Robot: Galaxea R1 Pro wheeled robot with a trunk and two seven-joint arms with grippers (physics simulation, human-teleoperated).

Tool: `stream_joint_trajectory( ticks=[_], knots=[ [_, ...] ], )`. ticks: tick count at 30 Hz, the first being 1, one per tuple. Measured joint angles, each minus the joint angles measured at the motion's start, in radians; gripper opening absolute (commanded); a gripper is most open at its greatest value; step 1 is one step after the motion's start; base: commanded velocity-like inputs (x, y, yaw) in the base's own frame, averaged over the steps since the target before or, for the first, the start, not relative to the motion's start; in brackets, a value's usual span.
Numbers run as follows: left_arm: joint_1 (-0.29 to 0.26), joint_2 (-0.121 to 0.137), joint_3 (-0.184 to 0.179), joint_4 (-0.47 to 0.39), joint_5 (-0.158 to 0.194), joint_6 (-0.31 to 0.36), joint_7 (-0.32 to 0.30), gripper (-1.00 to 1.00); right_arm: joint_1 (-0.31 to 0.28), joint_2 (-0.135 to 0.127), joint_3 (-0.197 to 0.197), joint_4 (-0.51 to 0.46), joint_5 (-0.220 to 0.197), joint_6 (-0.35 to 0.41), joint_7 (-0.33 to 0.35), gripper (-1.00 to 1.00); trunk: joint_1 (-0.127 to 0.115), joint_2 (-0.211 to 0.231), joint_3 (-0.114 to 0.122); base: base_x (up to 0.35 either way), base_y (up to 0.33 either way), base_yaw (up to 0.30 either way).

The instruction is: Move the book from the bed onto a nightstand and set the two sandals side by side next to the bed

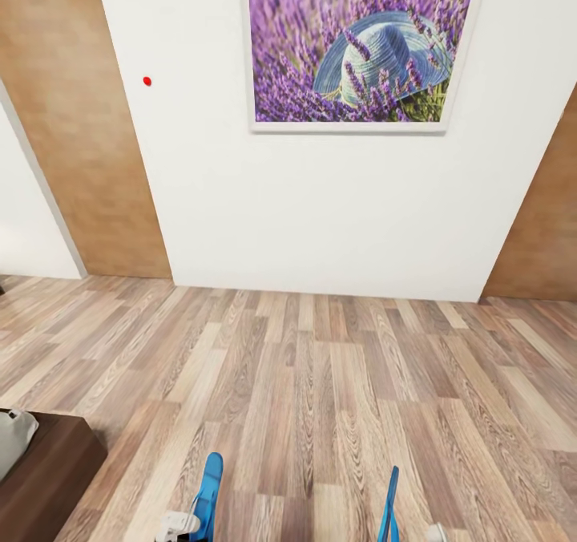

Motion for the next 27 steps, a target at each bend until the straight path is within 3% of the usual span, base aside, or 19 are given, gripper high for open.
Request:
stream_joint_trajectory(
  ticks=[15, 27],
  knots=[
    [0.0, -0.001, 0.0, 0.0, 0.0, -0.001, 0.003, -1.0, 0.001, 0.0, 0.0, 0.0, 0.0, -0.001, -0.001, -1.0, 0.0, 0.0, 0.0, 0.296, -0.091, 0.013],
    [0.0, -0.001, 0.0, 0.0, -0.001, -0.001, 0.003, -1.0, 0.0, 0.001, 0.001, 0.0, 0.0, -0.001, -0.002, -1.0, 0.0, 0.0, 0.0, 0.306, -0.095, 0.234]
  ],
)
